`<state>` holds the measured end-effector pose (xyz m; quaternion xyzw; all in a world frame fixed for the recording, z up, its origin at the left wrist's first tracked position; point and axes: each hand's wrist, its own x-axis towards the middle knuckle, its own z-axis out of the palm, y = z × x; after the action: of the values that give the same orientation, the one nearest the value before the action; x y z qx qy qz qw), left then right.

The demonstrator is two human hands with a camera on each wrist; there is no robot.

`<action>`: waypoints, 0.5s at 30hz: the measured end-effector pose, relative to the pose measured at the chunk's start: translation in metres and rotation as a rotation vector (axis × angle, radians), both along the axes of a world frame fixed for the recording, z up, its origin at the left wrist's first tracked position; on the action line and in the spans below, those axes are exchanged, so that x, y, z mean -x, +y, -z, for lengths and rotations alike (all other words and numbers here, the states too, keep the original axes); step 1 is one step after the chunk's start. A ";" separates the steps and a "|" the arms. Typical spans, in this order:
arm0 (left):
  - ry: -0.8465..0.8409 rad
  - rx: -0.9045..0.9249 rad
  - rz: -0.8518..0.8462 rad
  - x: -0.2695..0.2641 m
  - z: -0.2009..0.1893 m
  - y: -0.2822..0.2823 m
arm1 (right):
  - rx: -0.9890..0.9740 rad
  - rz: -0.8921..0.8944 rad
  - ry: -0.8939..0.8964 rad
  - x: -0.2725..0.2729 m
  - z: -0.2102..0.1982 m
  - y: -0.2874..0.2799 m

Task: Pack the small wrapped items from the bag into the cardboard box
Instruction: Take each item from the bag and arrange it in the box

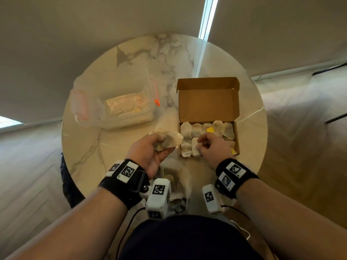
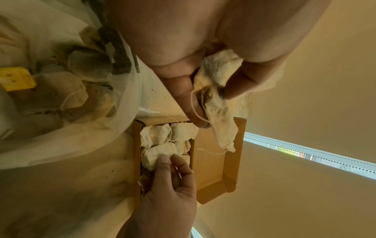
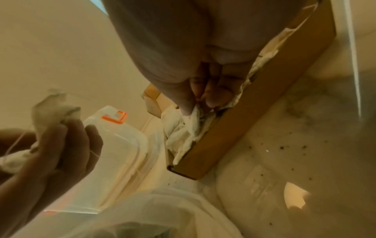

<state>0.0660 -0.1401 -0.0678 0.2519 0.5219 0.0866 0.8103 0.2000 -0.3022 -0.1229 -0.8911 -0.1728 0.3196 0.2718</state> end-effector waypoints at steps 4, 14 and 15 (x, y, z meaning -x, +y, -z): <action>0.006 -0.073 0.063 0.003 -0.002 -0.005 | 0.066 -0.145 -0.109 -0.002 0.010 0.002; -0.061 -0.063 0.030 -0.012 -0.004 -0.023 | -0.044 -0.234 -0.041 -0.008 -0.007 0.001; -0.079 -0.062 0.020 -0.015 -0.004 -0.024 | -0.154 -0.190 0.034 -0.006 -0.015 -0.001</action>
<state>0.0809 -0.1641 -0.0634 0.2785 0.4843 0.1044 0.8228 0.2063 -0.3037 -0.1082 -0.8417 -0.2756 0.3449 0.3108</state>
